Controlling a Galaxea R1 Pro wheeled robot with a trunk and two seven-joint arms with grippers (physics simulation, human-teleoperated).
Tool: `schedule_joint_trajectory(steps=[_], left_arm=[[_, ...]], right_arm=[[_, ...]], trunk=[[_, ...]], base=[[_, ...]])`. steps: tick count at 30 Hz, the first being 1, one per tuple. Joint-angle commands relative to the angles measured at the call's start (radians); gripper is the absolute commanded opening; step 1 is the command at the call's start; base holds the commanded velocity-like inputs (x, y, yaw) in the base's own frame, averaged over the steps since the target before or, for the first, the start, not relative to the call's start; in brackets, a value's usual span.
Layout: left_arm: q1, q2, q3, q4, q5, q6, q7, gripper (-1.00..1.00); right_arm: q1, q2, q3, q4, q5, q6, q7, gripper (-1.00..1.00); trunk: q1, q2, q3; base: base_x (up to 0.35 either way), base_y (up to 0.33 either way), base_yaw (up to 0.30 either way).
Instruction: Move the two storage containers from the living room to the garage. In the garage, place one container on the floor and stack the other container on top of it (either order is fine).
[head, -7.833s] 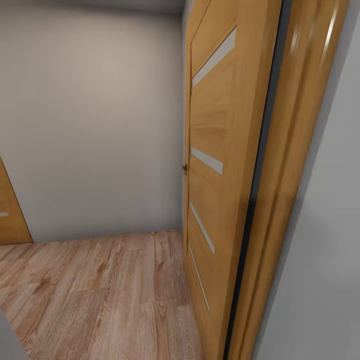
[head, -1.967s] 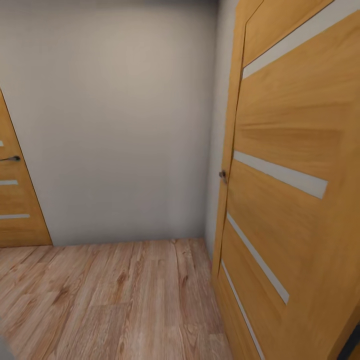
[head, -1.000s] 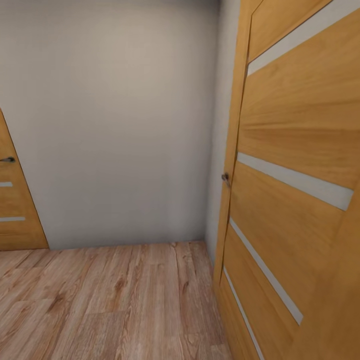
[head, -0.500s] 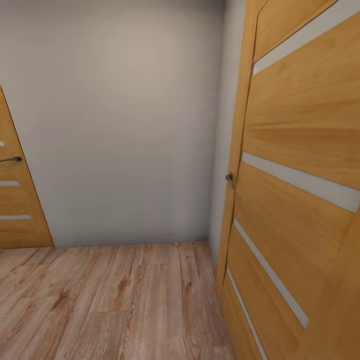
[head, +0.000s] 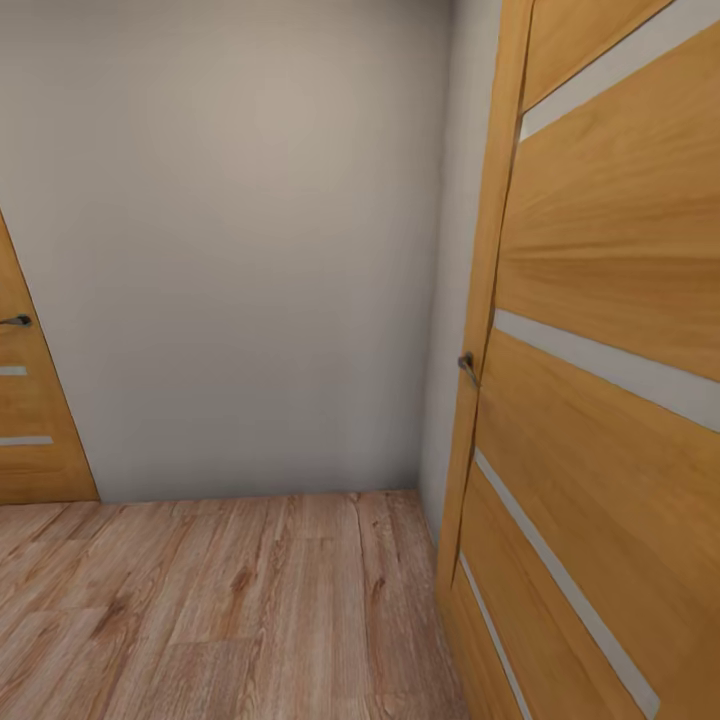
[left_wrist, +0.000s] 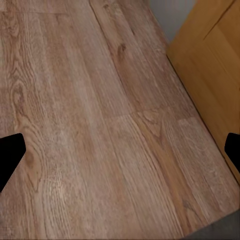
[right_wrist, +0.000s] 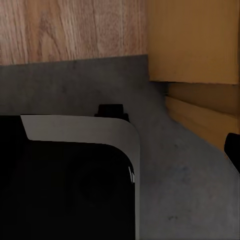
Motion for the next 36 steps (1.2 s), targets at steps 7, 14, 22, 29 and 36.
schedule_joint_trajectory(steps=[7,14,22,29,36], left_arm=[[-0.001,0.0,0.003,0.001,0.009,0.003,-0.01,1.0],[-0.001,0.0,0.003,0.001,0.009,0.003,-0.01,1.0],[-0.001,0.0,0.003,0.001,0.009,0.003,-0.01,1.0],[-0.001,0.0,0.003,0.001,0.009,0.003,-0.01,1.0],[-0.001,0.0,0.003,0.001,0.009,0.003,-0.01,1.0]], right_arm=[[0.0,0.0,-0.001,0.0,0.0,0.0,0.003,1.0],[0.0,0.0,-0.001,0.0,0.0,0.0,0.003,1.0],[0.0,0.0,-0.001,0.0,0.0,0.0,0.003,1.0],[0.0,0.0,-0.001,0.0,0.0,0.0,0.003,1.0],[0.0,0.0,-0.001,0.0,0.0,0.0,0.003,1.0]], trunk=[[0.0,-0.001,-0.001],[0.0,-0.001,-0.001],[0.0,-0.001,-0.001],[0.0,-0.001,-0.001],[0.0,-0.001,-0.001]], base=[[0.07,0.0,0.0],[0.091,0.0,0.0],[0.142,0.0,0.002],[0.022,0.0,0.093],[0.003,0.0,0.144]])
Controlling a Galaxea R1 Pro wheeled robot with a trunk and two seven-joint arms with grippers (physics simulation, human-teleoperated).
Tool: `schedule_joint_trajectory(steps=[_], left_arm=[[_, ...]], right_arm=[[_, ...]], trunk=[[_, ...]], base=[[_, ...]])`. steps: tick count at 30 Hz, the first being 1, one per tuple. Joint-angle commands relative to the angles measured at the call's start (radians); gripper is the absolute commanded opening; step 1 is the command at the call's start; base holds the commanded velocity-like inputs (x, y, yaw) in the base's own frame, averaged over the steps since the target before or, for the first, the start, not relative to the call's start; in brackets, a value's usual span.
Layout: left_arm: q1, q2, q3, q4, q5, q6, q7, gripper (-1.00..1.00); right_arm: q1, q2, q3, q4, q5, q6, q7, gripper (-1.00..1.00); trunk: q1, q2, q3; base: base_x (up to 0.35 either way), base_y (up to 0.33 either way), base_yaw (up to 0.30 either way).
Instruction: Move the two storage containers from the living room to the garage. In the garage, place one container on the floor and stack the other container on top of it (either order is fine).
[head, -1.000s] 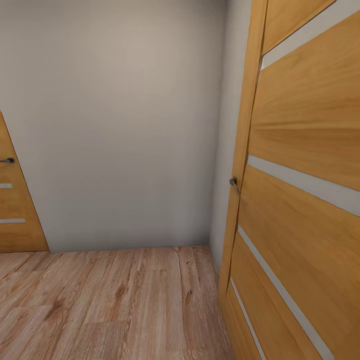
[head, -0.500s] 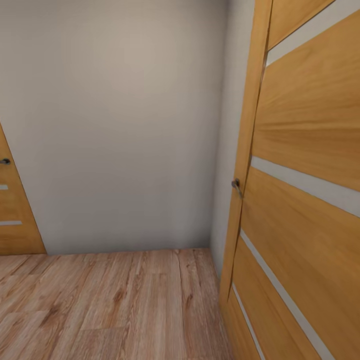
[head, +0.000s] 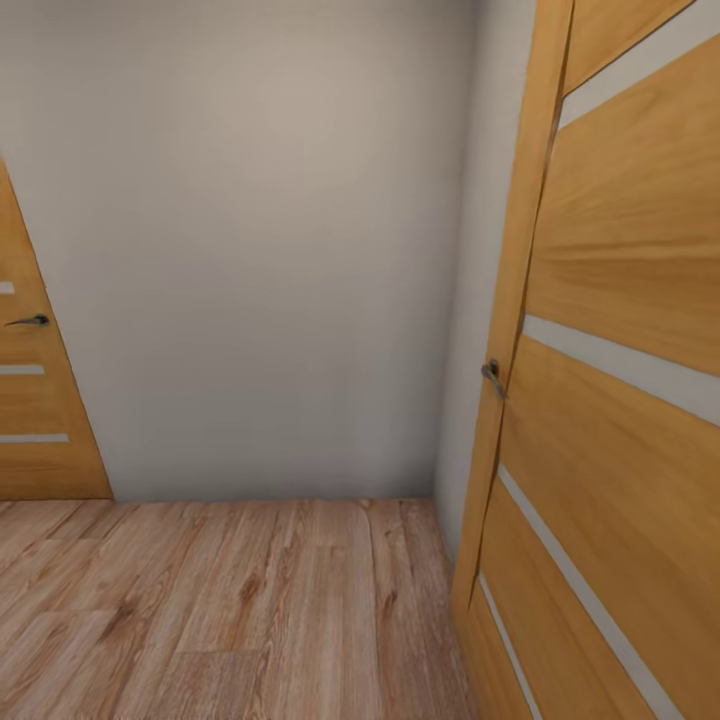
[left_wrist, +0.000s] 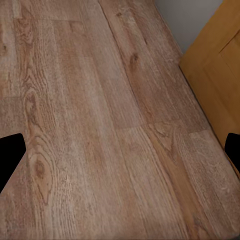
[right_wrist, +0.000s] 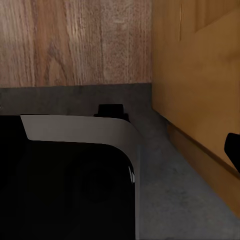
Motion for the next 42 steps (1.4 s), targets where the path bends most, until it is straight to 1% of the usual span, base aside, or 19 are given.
schedule_joint_trajectory(steps=[1,16,27,37,42], left_arm=[[-0.001,0.0,0.003,0.001,0.009,0.003,-0.01,1.0],[-0.001,0.0,0.003,0.001,0.009,0.003,-0.01,1.0],[-0.001,0.0,0.003,0.001,0.009,0.003,-0.01,1.0],[-0.001,0.0,0.003,0.001,0.009,0.003,-0.01,1.0],[-0.001,0.0,0.003,0.001,0.009,0.003,-0.01,1.0]], right_arm=[[0.0,0.0,-0.001,0.0,0.0,0.0,0.003,1.0],[0.0,0.0,-0.001,0.0,0.0,0.0,0.003,1.0],[0.0,0.0,-0.001,0.0,0.0,0.0,0.003,1.0],[0.0,0.0,-0.001,0.0,0.0,0.0,0.003,1.0],[0.0,0.0,-0.001,0.0,0.0,0.0,0.003,1.0]], trunk=[[0.0,-0.001,-0.001],[0.0,-0.001,-0.001],[0.0,-0.001,-0.001],[0.0,-0.001,-0.001],[0.0,-0.001,-0.001]], base=[[0.001,0.0,0.06],[0.013,0.0,0.012],[0.225,0.0,0.0],[0.052,0.0,0.0],[0.196,0.0,0.0]])
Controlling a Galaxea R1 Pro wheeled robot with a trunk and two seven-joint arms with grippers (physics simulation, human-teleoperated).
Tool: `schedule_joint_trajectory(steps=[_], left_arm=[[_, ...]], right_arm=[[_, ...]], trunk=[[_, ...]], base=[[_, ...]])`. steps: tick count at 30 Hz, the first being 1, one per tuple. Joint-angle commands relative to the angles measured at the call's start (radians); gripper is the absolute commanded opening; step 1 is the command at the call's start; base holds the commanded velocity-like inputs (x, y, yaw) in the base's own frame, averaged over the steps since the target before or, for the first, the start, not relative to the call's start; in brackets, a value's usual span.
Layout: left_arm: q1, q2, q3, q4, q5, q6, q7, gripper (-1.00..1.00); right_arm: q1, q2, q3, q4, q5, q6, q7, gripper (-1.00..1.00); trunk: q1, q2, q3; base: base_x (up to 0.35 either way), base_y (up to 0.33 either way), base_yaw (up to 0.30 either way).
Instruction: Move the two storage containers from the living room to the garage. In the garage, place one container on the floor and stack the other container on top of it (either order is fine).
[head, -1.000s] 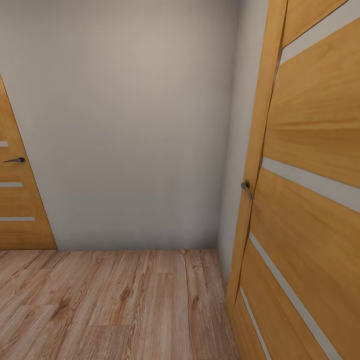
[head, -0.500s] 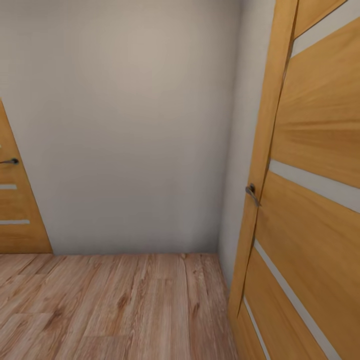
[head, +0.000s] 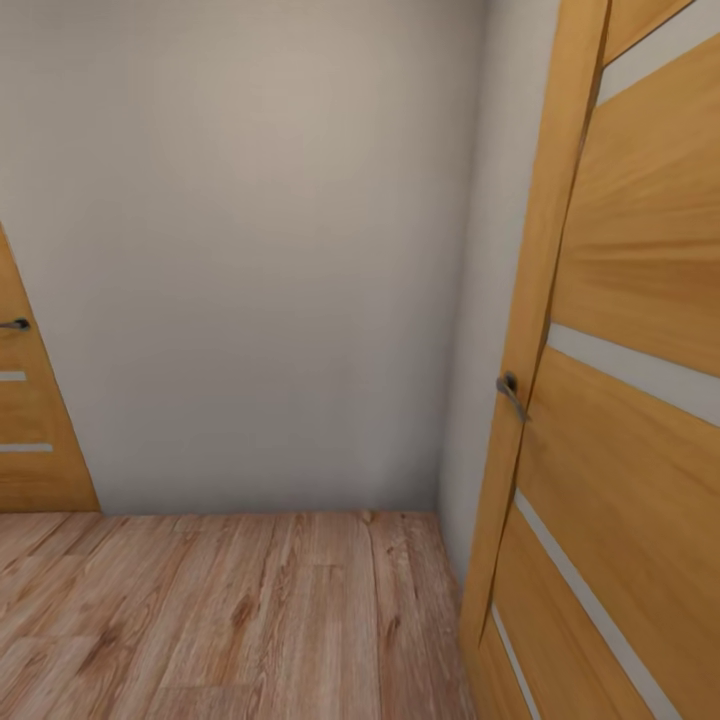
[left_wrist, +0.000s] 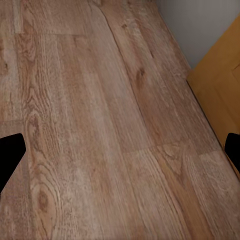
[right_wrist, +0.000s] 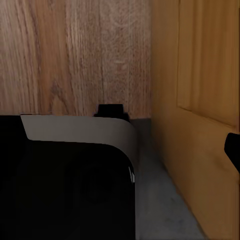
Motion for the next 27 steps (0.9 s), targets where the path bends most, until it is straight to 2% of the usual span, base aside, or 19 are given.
schedule_joint_trajectory(steps=[1,27], left_arm=[[-0.001,0.0,0.003,0.001,0.009,0.003,-0.01,1.0],[-0.001,0.0,0.003,0.001,0.009,0.003,-0.01,1.0]], right_arm=[[0.0,0.0,-0.001,0.0,0.0,0.0,0.003,1.0],[0.0,0.0,-0.001,0.0,0.0,0.0,0.003,1.0]], trunk=[[0.0,-0.001,-0.001],[0.0,-0.001,-0.001]], base=[[0.201,0.0,0.0],[0.045,0.002,0.029]])
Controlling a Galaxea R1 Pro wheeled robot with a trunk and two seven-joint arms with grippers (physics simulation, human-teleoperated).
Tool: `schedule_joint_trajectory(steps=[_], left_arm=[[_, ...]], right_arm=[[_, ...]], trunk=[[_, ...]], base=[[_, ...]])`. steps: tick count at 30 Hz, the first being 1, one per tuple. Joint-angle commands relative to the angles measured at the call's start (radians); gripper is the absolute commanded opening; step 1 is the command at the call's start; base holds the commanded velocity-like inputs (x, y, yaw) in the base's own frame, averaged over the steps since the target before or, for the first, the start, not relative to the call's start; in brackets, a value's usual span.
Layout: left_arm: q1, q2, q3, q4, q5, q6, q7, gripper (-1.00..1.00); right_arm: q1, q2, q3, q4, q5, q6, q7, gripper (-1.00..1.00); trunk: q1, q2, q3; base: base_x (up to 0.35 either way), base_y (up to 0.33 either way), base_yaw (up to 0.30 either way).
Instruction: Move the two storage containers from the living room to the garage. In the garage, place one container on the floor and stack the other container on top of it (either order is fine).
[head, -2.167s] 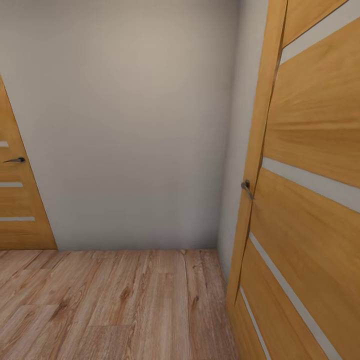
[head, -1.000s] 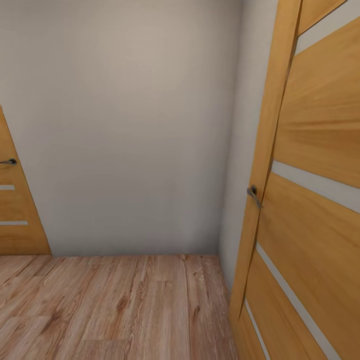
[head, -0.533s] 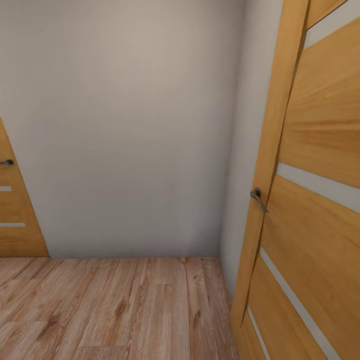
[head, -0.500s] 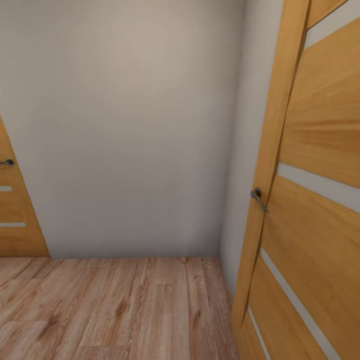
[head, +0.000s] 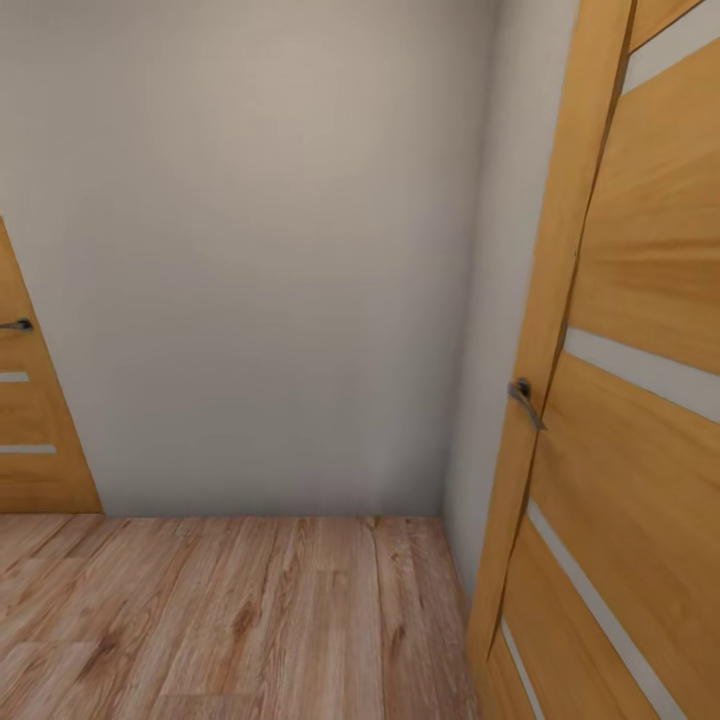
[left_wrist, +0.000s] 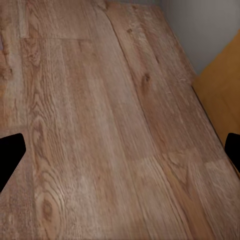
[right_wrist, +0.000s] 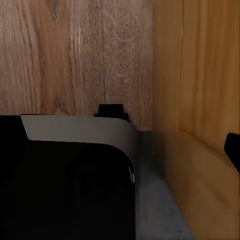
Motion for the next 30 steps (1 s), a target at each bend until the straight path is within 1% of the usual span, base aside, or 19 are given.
schedule_joint_trajectory(steps=[1,10,23,30], left_arm=[[-0.001,0.0,0.003,0.001,0.009,0.003,-0.01,1.0],[-0.001,0.0,0.003,0.001,0.009,0.003,-0.01,1.0],[-0.001,0.0,0.003,0.001,0.009,0.003,-0.01,1.0],[-0.001,0.0,0.003,0.001,0.009,0.003,-0.01,1.0]], right_arm=[[0.0,0.0,-0.001,0.0,0.0,0.0,0.003,1.0],[0.0,0.0,-0.001,0.0,0.0,0.0,0.003,1.0],[0.0,0.0,-0.001,0.0,0.0,0.0,0.003,1.0],[0.0,0.0,-0.001,0.0,0.0,0.0,0.003,1.0]], trunk=[[0.0,-0.001,-0.001],[0.0,-0.001,-0.001],[0.0,-0.001,-0.001],[0.0,-0.001,-0.001]], base=[[0.219,0.049,0.002],[0.265,0.067,0.001],[0.103,0.008,0.0],[0.041,-0.001,0.0]])
